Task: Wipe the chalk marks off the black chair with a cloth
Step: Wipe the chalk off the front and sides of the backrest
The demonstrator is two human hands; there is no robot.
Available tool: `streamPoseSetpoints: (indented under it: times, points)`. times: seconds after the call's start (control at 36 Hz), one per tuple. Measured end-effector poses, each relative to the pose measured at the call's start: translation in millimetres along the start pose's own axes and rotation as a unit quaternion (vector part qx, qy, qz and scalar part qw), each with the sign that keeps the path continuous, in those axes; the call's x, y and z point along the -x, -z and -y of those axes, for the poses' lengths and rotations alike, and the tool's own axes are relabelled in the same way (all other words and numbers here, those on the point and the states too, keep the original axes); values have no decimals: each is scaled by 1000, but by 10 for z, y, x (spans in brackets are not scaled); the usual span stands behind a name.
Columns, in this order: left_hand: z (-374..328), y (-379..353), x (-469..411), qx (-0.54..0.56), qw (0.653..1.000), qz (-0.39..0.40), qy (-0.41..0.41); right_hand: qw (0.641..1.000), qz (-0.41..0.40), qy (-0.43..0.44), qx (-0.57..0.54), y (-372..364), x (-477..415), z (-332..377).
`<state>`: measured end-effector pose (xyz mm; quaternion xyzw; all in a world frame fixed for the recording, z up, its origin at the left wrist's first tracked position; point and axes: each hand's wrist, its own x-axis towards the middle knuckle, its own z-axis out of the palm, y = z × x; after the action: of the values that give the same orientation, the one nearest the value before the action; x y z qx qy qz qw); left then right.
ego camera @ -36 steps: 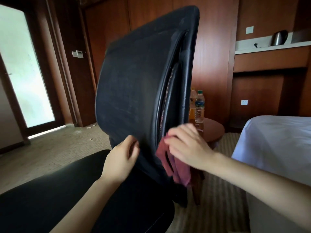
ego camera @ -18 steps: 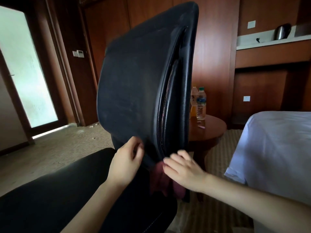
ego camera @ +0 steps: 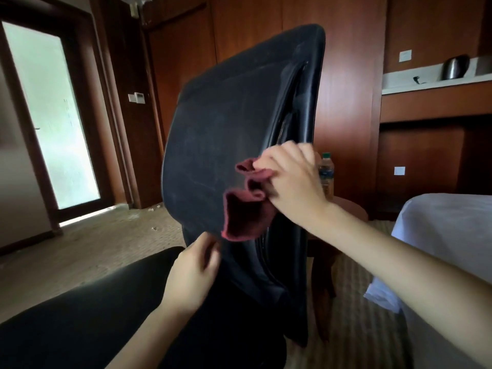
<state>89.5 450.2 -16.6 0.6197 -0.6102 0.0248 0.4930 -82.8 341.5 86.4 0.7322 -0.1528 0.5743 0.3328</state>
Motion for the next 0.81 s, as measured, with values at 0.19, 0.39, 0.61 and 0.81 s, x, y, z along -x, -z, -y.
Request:
streamPoseSetpoints:
  times: [0.19, 0.39, 0.61, 0.81]
  points:
    - [121, 97, 43, 25, 999, -24, 37, 987, 78, 141, 8, -141, 919, 413]
    - [1, 118, 123, -20, 988, 156, 10, 959, 224, 166, -41, 11, 1745, 419]
    - [-354, -385, 395, 149, 889, 424, 92, 800, 245, -355, -417, 548, 1219, 505]
    - [-617, -457, 313, 397, 840, 308, 205, 867, 288, -218, -343, 786, 1110, 344]
